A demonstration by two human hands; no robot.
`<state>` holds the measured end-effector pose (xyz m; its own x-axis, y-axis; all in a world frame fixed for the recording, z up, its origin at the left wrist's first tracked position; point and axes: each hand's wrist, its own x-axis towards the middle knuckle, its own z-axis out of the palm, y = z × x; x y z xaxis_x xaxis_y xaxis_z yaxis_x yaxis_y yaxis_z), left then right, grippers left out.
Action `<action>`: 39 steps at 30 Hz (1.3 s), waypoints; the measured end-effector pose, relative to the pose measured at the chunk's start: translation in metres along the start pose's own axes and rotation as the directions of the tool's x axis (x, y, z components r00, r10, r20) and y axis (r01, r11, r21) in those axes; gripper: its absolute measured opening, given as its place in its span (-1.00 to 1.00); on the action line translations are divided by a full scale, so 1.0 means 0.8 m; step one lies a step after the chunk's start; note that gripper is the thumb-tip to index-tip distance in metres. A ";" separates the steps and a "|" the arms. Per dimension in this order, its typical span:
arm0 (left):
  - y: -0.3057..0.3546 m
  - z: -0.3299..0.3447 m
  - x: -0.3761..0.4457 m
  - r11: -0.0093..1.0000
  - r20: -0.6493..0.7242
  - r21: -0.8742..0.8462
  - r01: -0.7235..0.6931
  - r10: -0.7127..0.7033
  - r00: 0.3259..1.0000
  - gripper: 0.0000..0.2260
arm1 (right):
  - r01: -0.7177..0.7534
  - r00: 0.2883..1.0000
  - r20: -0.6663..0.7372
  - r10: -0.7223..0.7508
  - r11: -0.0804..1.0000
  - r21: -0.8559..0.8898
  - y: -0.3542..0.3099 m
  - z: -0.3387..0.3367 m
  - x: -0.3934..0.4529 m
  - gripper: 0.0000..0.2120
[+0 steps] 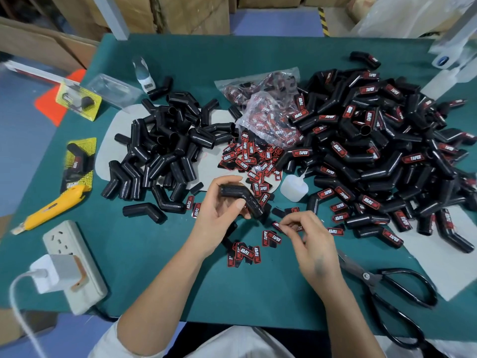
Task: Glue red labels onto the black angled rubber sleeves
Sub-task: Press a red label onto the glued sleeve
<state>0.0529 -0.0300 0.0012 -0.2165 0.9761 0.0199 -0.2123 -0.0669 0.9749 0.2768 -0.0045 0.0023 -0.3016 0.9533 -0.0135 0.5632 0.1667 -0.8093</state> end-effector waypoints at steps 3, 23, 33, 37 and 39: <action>0.000 -0.001 -0.001 0.998 0.023 0.053 -0.024 0.022 0.999 -0.68 | -0.151 0.989 0.079 0.129 0.871 0.468 -0.007 -0.007 0.001 -0.71; 0.000 -0.005 0.001 0.990 0.013 0.140 0.001 -0.003 1.000 -0.70 | 0.245 0.968 0.051 -0.246 0.881 -0.405 -0.012 0.012 0.000 -0.68; -0.007 -0.009 0.002 0.997 -0.004 0.026 0.074 -0.074 0.997 -0.66 | -0.083 0.991 0.132 -0.019 0.686 0.723 -0.084 -0.015 0.024 -0.88; -0.007 -0.010 0.001 0.997 -0.011 -0.002 0.076 -0.076 0.997 -0.62 | -0.115 0.990 0.139 0.009 0.617 0.779 -0.082 -0.003 0.029 -0.93; -0.008 -0.011 0.002 0.997 -0.009 -0.013 0.076 -0.076 0.997 -0.61 | -0.137 0.989 0.142 0.039 0.592 0.794 -0.075 0.000 0.029 -0.96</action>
<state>0.0458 -0.0300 -0.0072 -0.2082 0.9765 -0.0561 -0.2407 0.0044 0.9706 0.2358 0.0074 0.0507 -0.3856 0.9137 -0.1283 -0.2366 -0.2323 -0.9434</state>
